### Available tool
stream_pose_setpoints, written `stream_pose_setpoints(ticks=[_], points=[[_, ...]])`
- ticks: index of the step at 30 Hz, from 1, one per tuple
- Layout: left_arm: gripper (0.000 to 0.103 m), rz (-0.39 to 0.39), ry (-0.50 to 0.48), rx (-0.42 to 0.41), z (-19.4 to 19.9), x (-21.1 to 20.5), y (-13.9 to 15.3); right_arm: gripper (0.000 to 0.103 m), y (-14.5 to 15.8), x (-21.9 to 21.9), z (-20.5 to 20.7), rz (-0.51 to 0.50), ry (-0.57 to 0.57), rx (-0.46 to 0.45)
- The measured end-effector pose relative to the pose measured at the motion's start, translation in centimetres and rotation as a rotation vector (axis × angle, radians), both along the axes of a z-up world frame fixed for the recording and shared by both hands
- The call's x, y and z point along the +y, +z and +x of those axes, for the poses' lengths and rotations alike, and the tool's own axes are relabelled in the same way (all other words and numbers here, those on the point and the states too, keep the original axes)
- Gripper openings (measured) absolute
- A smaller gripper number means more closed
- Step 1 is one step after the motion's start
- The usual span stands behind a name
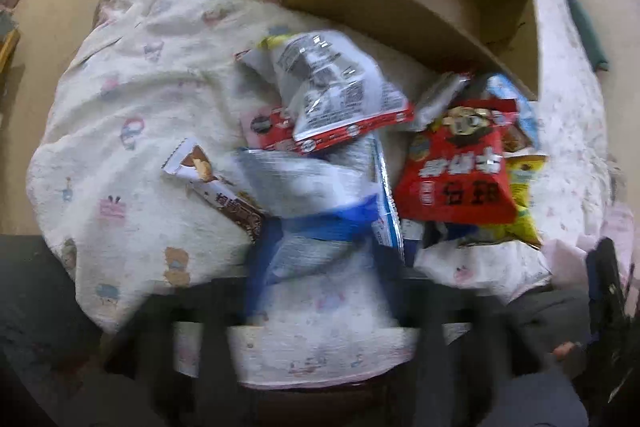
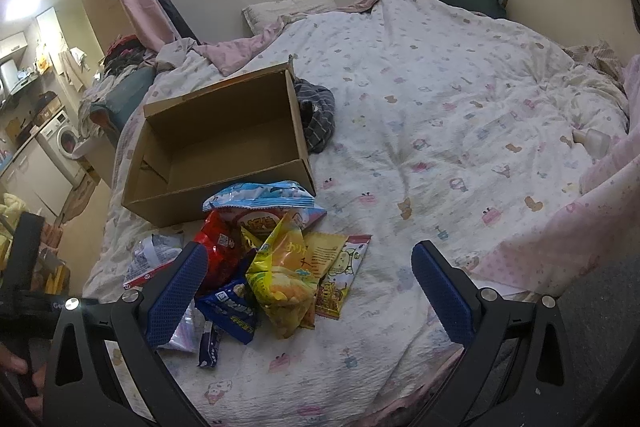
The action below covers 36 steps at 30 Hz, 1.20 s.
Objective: Organize snacks
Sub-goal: 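Grasp the white-blue chip bag with the left gripper and lift it, then carry the white-blue bag over the box while the right gripper grasps the yellow chip bag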
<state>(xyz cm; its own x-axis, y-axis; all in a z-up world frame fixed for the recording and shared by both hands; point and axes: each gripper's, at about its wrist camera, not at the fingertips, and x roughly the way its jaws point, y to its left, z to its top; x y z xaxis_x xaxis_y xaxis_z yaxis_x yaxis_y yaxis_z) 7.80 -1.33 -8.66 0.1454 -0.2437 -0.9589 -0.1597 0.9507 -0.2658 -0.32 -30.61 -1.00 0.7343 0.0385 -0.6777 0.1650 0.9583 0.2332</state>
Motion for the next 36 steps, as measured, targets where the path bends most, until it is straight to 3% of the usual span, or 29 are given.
stream_pose_setpoints(ticks=[1, 5, 10, 13, 15, 19, 27, 33, 35, 36], points=[[0.075, 0.009, 0.01, -0.006, 0.1, 0.0, 0.0, 0.103, 0.0, 0.1, 0.0, 0.0, 0.001, 0.002], [0.076, 0.063, 0.012, -0.001, 1.4, -1.7, -0.2, 0.103, -0.1, 0.1, 0.0, 0.006, 0.002, 0.006], [0.076, 0.123, -0.046, 0.079, 2.8, -4.7, -2.9, 0.103, -0.1, 0.1, 0.0, 0.016, -0.003, 0.007], [0.075, 0.177, -0.059, 0.069, 3.3, -5.4, -3.8, 0.103, -0.2, -0.1, -0.1, 0.029, -0.009, 0.011], [0.071, 0.229, -0.082, 0.05, 3.5, -5.8, -4.3, 0.103, -0.3, -0.3, -0.1, 0.034, -0.011, 0.014], [0.049, 0.264, -0.14, 0.001, 3.5, -6.8, -4.4, 0.103, -0.5, -0.5, 0.0, 0.047, -0.014, 0.024], [0.045, 0.162, -0.153, -0.105, 0.8, -3.7, 0.8, 0.103, -0.4, -1.3, -0.1, 0.086, -0.018, 0.024], [0.045, 0.138, -0.173, -0.16, 0.1, -1.3, 4.6, 0.103, -1.3, -4.7, 1.3, 0.327, -0.017, 0.123], [0.045, 0.145, -0.174, -0.189, -0.6, -1.1, 5.6, 0.099, -2.1, -5.2, 2.3, 0.412, 0.003, 0.188], [0.045, 0.151, -0.173, -0.202, -0.8, -0.9, 5.6, 0.092, -2.6, -5.1, 2.9, 0.45, 0.025, 0.225]])
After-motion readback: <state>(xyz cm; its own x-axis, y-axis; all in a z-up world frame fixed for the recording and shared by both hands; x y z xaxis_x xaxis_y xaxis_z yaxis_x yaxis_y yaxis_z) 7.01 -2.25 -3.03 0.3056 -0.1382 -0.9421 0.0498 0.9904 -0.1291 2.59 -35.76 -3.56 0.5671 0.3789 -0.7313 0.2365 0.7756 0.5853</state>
